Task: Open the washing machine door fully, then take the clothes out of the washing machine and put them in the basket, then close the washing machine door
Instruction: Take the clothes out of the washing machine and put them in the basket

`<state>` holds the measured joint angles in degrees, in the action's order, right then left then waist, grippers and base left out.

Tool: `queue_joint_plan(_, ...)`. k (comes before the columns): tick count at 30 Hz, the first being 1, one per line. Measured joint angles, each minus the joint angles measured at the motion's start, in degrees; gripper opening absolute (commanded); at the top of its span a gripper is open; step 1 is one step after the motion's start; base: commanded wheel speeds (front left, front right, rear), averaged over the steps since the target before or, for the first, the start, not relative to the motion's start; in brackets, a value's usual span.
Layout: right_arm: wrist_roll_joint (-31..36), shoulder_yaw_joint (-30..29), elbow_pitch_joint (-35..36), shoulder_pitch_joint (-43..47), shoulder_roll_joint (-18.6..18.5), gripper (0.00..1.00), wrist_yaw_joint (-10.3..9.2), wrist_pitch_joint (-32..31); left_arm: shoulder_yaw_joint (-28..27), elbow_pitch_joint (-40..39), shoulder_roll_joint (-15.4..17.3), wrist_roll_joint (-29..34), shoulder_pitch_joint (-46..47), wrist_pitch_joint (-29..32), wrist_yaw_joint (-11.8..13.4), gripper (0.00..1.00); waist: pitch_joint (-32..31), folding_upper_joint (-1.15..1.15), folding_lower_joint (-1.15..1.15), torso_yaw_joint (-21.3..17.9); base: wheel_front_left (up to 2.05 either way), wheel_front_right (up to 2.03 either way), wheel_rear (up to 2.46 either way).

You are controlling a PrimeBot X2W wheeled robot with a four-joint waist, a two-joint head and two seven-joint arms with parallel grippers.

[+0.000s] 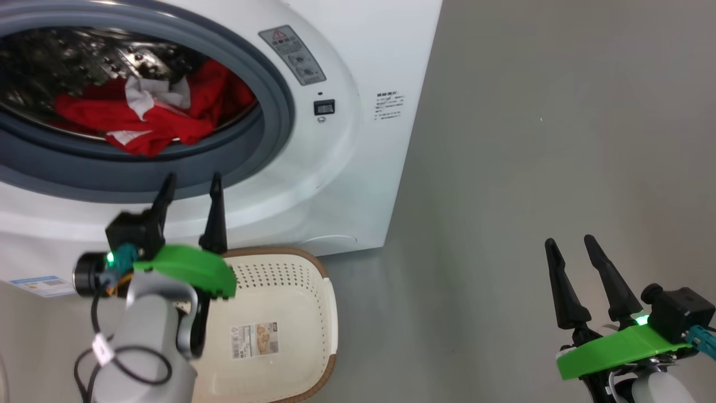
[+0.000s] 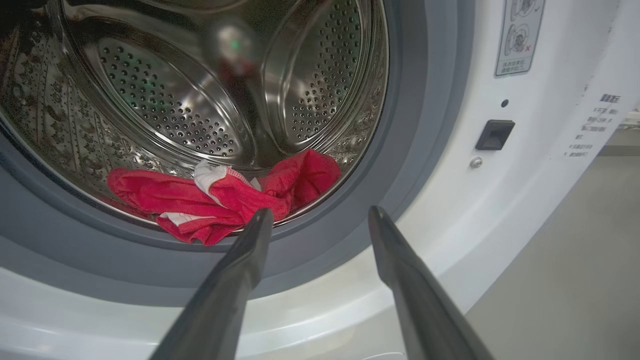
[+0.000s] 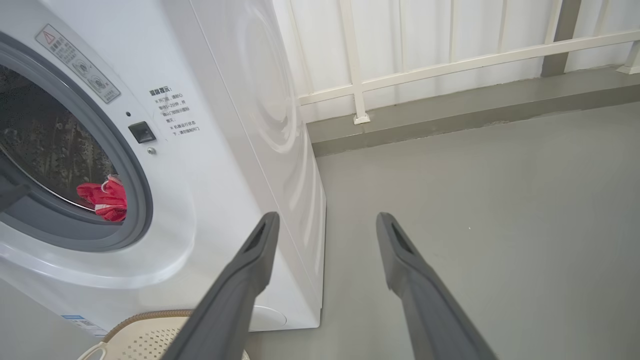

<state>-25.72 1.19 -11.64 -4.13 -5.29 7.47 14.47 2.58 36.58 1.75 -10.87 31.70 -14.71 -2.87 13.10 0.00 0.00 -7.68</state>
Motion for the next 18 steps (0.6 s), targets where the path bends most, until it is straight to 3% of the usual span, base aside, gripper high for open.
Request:
queue_joint_plan(6,-0.03,0.45,0.03,-1.97,0.19,1.00,0.00,0.15,0.77,6.36,-0.36,-0.81,7.68,0.00,1.90,1.00,1.78,0.00,0.00,-1.02,0.00,0.00,0.00)
queue_joint_plan(18,-1.93,0.91,0.32,-5.14,0.62,1.00,0.00,0.15,0.58,17.22,0.83,0.79,20.20,0.00,3.12,1.00,6.75,0.00,0.00,-3.09,0.00,0.00,0.00)
